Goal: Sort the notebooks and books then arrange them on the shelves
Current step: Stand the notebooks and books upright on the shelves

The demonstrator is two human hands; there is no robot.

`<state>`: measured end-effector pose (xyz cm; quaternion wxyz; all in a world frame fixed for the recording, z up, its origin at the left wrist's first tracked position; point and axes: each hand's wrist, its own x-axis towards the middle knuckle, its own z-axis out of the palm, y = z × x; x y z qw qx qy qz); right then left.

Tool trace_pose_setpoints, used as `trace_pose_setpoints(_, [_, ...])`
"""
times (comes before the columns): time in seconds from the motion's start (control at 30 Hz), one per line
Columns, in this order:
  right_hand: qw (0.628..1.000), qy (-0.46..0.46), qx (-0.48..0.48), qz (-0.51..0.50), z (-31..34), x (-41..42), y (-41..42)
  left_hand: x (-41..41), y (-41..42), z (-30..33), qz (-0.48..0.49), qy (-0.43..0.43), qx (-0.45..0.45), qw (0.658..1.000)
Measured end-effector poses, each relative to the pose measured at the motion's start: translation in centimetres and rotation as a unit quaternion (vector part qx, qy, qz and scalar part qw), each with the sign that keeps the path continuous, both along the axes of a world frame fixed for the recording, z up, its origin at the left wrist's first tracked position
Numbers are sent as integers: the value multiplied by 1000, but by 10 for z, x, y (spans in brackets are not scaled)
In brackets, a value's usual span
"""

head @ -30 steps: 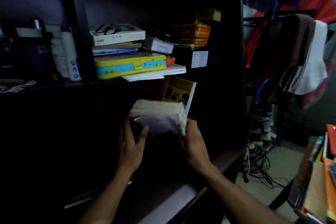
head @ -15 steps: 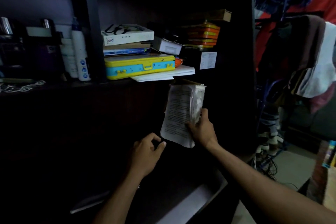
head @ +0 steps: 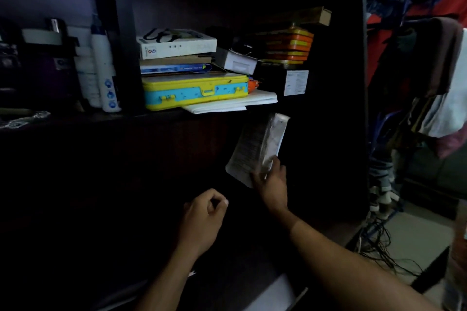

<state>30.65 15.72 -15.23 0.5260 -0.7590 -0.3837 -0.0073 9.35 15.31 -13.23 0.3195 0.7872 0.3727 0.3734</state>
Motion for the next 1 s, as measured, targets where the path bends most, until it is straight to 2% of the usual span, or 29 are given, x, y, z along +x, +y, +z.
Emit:
trace_pose_setpoints(0.27, [1000,-7,1,29,-1,4,-3,-1,-2,-3,-3,15,4,1000])
trace_pose_setpoints(0.4, [997,-53,-11,49,8,23,5,2,-4,-1,-8,5,0,1000])
trace_pose_setpoints(0.63, [995,-26,-1,95,7,21,15,1,1,-3,-2,3,-11,1000])
trace_pose_setpoints(0.73, [996,-22,-3,91,4,20,16,0,0,-2,-10,-1,-11,1000])
trace_pose_setpoints(1.0, [992,-90,-62,61,6,16,23,1,-2,0,-25,-7,-15,1000])
